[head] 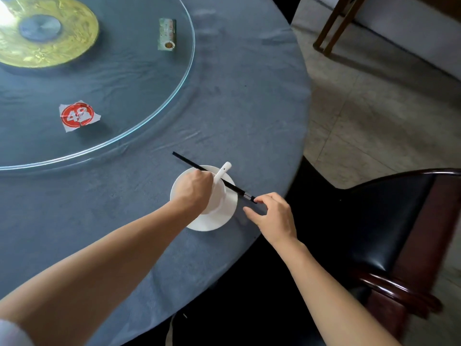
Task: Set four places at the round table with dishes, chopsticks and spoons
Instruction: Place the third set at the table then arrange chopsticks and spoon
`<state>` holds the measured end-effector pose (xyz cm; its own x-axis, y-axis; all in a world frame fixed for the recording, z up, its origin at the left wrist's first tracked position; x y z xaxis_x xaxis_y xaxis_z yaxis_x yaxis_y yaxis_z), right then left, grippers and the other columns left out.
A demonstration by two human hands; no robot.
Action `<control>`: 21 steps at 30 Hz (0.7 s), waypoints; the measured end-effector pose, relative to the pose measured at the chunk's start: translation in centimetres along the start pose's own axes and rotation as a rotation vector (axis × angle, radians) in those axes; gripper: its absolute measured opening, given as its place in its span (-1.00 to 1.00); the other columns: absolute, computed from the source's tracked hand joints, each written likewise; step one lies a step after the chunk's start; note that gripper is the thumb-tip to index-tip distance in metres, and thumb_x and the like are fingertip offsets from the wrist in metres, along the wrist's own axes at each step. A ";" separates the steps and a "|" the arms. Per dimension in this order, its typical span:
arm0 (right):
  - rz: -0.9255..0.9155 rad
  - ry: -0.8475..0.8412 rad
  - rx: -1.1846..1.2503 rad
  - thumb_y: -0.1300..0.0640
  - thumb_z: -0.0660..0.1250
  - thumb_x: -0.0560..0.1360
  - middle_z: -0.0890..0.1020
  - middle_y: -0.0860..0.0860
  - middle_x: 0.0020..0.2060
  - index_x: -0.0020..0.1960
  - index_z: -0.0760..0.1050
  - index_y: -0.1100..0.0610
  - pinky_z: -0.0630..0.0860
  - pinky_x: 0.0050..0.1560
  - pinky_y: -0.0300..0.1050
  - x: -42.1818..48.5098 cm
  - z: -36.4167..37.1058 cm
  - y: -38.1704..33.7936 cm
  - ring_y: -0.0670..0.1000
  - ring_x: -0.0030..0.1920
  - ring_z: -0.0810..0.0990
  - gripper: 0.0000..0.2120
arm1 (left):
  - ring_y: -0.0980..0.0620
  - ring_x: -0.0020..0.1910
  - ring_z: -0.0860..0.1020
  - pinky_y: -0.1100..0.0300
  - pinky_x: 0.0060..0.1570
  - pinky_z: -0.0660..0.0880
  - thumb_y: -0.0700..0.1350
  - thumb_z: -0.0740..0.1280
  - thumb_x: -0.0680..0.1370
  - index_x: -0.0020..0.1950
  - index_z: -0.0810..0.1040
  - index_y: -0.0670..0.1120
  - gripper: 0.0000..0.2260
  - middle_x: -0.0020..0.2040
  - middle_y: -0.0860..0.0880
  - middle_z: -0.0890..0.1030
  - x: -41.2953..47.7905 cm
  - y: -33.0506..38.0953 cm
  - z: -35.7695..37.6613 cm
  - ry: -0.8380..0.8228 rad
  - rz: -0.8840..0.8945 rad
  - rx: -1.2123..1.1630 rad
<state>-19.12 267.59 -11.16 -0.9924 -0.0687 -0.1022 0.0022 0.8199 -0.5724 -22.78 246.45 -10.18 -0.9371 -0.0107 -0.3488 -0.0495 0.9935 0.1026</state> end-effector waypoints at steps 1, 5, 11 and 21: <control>0.002 0.001 0.004 -0.02 0.56 0.36 0.62 0.01 -0.08 0.00 0.65 0.15 0.54 -0.06 -0.06 -0.2 0.1 0.0 0.09 -0.03 0.60 -0.68 | -0.09 -0.20 0.56 0.11 -0.30 0.39 -0.24 0.27 0.55 0.09 0.63 -0.06 -0.79 -0.08 -0.08 0.62 0.0 0.0 0.0 -0.003 0.006 0.006; 0.010 -0.006 0.001 -0.06 0.55 0.38 0.62 0.01 -0.07 0.01 0.65 0.15 0.53 -0.05 -0.06 -0.7 0.2 -0.1 0.08 -0.02 0.59 -0.66 | -0.12 -0.27 0.47 0.08 -0.32 0.39 -0.23 0.28 0.53 0.01 0.61 -0.12 -0.87 -0.23 -0.08 0.47 -0.7 -0.3 -0.4 0.008 -0.025 -0.070; 0.008 -0.065 -0.048 -0.08 0.46 0.45 0.60 0.00 -0.07 -0.02 0.63 0.12 0.54 -0.07 -0.04 -1.4 0.4 -2.5 0.06 -0.03 0.56 -0.73 | -0.16 -0.30 0.44 0.10 -0.32 0.37 -0.14 0.23 0.54 -0.18 0.47 -0.10 -0.89 -0.17 -0.13 0.53 -3.9 -2.0 -1.8 0.063 -0.026 -0.140; -0.251 -0.330 -0.332 0.05 0.27 0.49 0.54 0.03 -0.27 -0.35 0.39 0.03 0.32 -0.28 -0.11 -7.0 0.8 -17.8 0.15 -0.20 0.50 -0.75 | -0.18 -0.09 0.58 0.16 -0.24 0.37 -0.09 0.20 0.53 -0.14 0.49 -0.05 -0.88 0.01 -0.10 0.62 -20.1 -13.4 -3.7 -0.109 -0.248 -0.010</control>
<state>-12.16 253.03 -0.95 -0.8657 -0.4175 -0.2761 -0.3227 0.8872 -0.3297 -4.55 232.91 -1.07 -0.8531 -0.2409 -0.4627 -0.2771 0.9608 0.0107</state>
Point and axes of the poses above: each hand's wrist, its own x-axis towards the middle knuckle, its own z-axis out of the palm, y = z × x, the point moved 2 cm from there along x, towards the middle knuckle
